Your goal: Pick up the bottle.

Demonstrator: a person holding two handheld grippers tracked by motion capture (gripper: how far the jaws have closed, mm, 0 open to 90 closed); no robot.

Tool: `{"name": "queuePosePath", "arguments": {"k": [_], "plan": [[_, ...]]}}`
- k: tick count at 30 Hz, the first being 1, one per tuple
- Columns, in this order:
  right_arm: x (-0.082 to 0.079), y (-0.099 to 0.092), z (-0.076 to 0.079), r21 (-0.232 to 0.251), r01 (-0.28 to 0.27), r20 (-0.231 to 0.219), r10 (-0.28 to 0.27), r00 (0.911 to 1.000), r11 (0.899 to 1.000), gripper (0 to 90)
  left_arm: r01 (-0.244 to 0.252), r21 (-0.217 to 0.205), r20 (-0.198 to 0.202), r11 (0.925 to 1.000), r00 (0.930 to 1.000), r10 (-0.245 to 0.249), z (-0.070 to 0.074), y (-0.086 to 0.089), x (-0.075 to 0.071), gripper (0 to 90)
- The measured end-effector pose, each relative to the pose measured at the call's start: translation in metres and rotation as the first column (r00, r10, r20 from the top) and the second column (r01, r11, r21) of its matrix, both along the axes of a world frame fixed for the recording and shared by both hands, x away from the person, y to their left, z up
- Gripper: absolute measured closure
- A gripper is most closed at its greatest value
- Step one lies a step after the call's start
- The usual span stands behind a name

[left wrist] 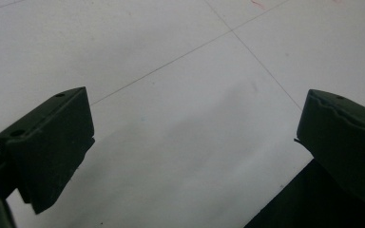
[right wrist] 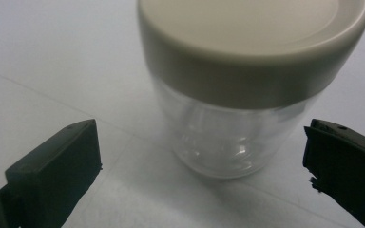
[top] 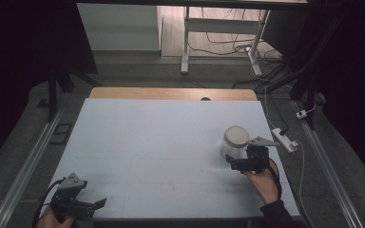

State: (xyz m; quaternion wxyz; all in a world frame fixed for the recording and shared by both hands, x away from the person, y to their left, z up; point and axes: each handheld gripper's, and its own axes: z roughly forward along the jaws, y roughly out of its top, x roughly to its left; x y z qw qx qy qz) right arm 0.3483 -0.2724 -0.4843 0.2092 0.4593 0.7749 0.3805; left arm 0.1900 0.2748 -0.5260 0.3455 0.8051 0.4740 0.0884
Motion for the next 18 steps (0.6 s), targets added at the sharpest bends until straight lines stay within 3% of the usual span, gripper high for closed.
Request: {"name": "queuePosePath", "arguments": {"k": [18], "plan": [[0.031,0.009,-0.008,-0.014,0.005,0.026,-0.005,0.9997,1.0,0.0,0.003,-0.015,-0.009,0.9999,1.0,-0.003,-0.001,0.001,0.001,0.0]]}}
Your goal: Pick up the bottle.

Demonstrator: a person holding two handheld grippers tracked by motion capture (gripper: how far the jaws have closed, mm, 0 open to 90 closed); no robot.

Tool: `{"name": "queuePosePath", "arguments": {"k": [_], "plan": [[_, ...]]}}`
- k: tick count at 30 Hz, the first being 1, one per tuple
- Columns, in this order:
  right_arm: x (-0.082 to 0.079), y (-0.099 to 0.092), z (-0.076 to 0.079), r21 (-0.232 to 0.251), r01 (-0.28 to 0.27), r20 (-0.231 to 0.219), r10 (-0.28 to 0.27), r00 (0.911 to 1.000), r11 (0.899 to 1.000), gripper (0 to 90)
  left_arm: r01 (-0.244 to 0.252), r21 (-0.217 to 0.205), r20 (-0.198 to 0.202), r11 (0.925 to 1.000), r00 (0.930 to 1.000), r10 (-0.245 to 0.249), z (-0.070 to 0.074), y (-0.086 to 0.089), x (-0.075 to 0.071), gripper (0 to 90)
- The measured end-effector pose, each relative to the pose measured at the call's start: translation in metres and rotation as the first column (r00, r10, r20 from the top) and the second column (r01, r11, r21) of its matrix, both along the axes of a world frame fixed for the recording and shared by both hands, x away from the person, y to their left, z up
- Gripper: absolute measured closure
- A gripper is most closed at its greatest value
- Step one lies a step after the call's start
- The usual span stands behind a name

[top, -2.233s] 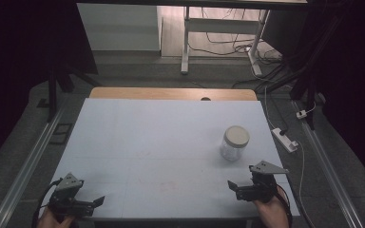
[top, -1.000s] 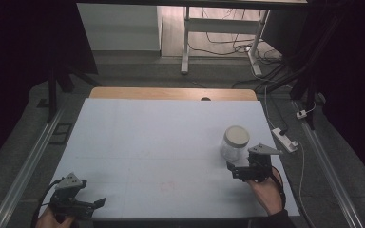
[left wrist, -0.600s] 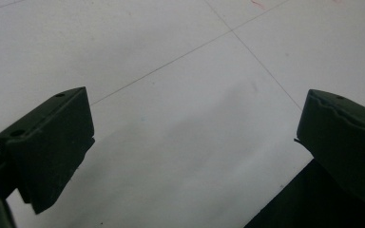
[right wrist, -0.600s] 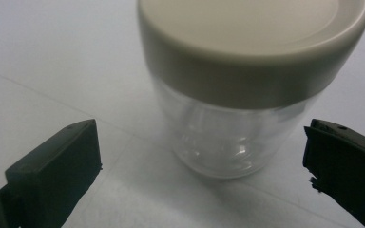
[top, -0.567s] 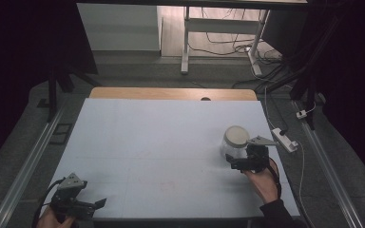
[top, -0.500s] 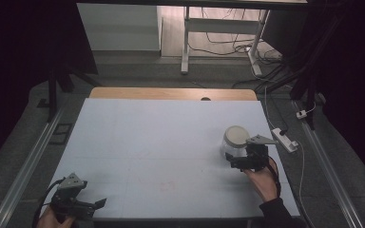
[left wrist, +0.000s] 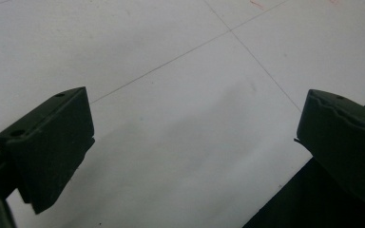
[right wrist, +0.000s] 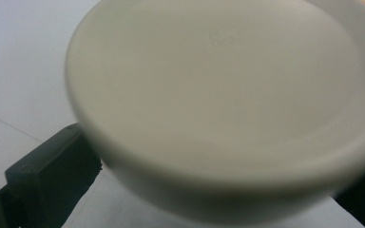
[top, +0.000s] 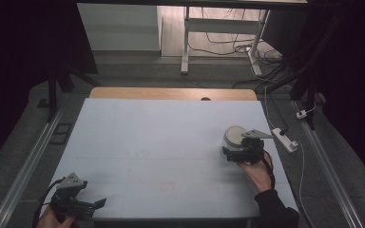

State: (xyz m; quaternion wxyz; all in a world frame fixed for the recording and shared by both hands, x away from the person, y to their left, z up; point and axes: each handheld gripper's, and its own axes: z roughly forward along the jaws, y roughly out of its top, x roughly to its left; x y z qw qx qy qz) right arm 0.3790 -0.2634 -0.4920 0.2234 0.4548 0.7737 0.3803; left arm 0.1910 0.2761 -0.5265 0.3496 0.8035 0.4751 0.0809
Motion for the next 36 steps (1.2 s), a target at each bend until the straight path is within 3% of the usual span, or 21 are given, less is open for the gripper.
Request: {"name": "queuePosePath", "arguments": {"k": [7,10,26,36], "plan": [[0.0083,0.0044,-0.0029,-0.007,0.008,0.0,-0.008,1.0,1.0,0.0,0.0,-0.005,-0.002,1.0,1.0,0.0,-0.0001,0.0004,0.0001,0.0],[0.009,0.0042,-0.0023,-0.002,0.022,0.007,-0.022,0.9997,1.0,4.2,-0.002,-0.006,-0.003,1.0,1.0,0.002,-0.0002,0.0003,0.0001,0.0],[0.0065,0.004,-0.001,-0.014,0.035,0.013,-0.035,0.9993,0.999,5.7,0.001,-0.011,-0.005,0.9999,1.0,-0.001,-0.0002,0.0007,0.0002,0.0],[0.0027,0.0028,0.0043,0.011,0.026,0.022,-0.026,0.9994,1.0,5.8,0.002,-0.014,-0.004,0.9999,1.0,-0.002,-0.0001,0.001,0.0001,0.1]]}}
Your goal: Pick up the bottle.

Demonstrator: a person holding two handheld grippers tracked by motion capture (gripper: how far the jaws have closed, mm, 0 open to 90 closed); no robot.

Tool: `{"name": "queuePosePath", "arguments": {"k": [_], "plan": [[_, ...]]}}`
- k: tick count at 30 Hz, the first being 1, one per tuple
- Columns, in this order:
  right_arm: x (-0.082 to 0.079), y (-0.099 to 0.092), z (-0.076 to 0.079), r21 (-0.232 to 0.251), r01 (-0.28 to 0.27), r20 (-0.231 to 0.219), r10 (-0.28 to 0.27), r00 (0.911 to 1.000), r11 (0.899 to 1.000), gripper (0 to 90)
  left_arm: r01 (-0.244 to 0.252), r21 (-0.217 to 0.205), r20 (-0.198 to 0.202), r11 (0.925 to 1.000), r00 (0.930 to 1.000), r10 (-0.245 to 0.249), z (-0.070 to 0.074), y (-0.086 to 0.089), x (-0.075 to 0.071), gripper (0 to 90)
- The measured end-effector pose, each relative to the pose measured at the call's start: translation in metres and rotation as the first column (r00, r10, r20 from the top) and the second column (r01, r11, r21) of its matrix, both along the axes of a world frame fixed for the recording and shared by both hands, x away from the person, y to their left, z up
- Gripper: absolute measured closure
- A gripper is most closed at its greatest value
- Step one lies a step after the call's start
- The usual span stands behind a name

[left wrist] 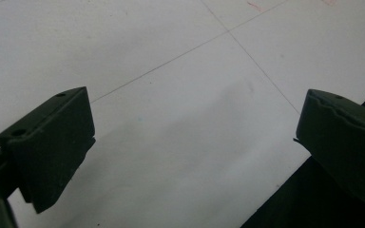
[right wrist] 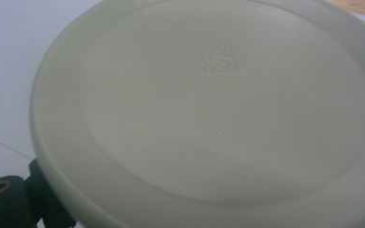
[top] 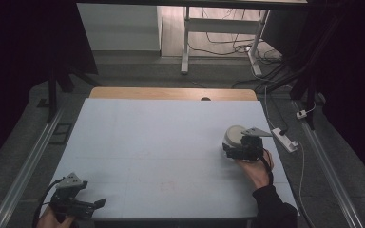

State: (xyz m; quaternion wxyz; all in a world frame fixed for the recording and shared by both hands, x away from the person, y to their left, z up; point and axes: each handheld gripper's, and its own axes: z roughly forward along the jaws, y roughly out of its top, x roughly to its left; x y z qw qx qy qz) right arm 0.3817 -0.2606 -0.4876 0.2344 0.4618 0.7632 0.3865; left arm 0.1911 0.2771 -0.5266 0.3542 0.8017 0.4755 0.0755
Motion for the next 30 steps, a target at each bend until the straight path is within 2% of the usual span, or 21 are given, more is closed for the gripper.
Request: {"name": "queuePosePath", "arguments": {"k": [4,14,22,30], "plan": [[-0.003,0.002,0.003,0.009,-0.014,0.005,0.014,0.9999,1.0,5.8,-0.001,-0.001,0.002,1.0,1.0,0.001,0.0,0.0,0.0,0.1],[-0.016,0.018,0.01,0.009,-0.098,0.024,0.098,0.9949,0.995,5.8,0.001,-0.001,0.001,1.0,1.0,-0.001,0.0,0.0,0.0,0.1],[-0.025,0.032,0.014,0.009,-0.164,0.033,0.164,0.9859,0.986,5.8,0.002,-0.001,0.0,1.0,1.0,-0.002,0.0,0.0,0.0,0.2],[-0.037,0.049,0.019,0.015,-0.23,0.038,0.229,0.9727,0.973,5.8,0.003,0.0,-0.001,1.0,1.0,-0.003,0.0,0.0,0.0,0.2]]}}
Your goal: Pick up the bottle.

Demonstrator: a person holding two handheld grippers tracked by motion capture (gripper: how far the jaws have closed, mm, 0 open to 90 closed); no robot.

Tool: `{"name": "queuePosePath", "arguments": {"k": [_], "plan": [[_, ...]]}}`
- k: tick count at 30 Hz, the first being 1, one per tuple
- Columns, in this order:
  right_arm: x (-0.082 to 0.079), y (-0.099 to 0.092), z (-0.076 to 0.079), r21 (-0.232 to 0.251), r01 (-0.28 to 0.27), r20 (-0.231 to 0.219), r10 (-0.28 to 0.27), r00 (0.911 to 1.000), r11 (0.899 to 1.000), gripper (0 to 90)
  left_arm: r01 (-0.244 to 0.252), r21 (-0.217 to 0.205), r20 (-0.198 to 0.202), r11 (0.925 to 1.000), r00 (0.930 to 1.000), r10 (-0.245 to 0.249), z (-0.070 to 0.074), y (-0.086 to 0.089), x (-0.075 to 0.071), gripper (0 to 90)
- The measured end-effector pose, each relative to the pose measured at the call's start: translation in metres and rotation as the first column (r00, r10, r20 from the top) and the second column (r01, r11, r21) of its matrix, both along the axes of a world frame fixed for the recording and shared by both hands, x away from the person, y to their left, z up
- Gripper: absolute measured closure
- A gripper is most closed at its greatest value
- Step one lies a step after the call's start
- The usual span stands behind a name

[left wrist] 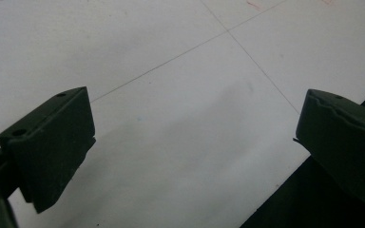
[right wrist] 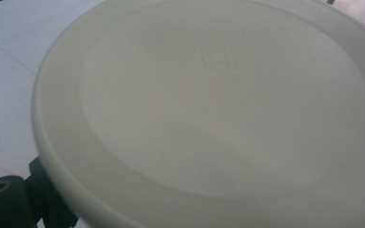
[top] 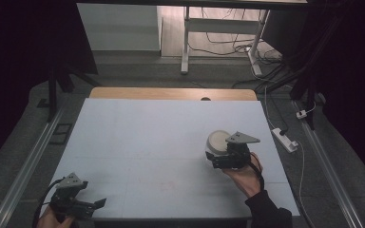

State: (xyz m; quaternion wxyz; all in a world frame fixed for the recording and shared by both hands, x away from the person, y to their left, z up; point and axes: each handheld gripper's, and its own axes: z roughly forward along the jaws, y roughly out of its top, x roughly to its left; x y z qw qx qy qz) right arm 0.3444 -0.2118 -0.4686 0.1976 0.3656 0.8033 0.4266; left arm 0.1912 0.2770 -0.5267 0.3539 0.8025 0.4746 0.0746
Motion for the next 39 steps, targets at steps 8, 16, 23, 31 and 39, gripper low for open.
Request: {"name": "queuePosePath", "arguments": {"k": [8,16,23,31,39], "plan": [[-0.013,0.024,0.001,-0.012,-0.085,-0.002,0.085,0.9964,0.996,5.8,0.0,0.001,0.0,1.0,1.0,0.0,0.0,0.0,0.0,0.2],[-0.024,0.042,0.002,-0.015,-0.147,-0.01,0.147,0.9891,0.989,5.8,0.002,0.004,0.0,1.0,1.0,-0.002,0.0,0.0,0.0,0.2],[-0.034,0.059,0.0,-0.02,-0.21,-0.022,0.21,0.9775,0.977,5.9,0.004,0.007,-0.001,1.0,1.0,-0.004,0.0,-0.001,0.0,0.3],[-0.045,0.079,-0.003,-0.02,-0.281,-0.034,0.28,0.9593,0.959,5.9,0.006,0.01,-0.002,0.9999,1.0,-0.006,0.0,-0.001,0.0,0.4],[-0.053,0.09,-0.006,-0.02,-0.319,-0.043,0.318,0.9471,0.948,5.9,0.01,0.017,-0.005,0.9998,0.9999,-0.01,0.0,-0.002,0.0,0.5]]}}
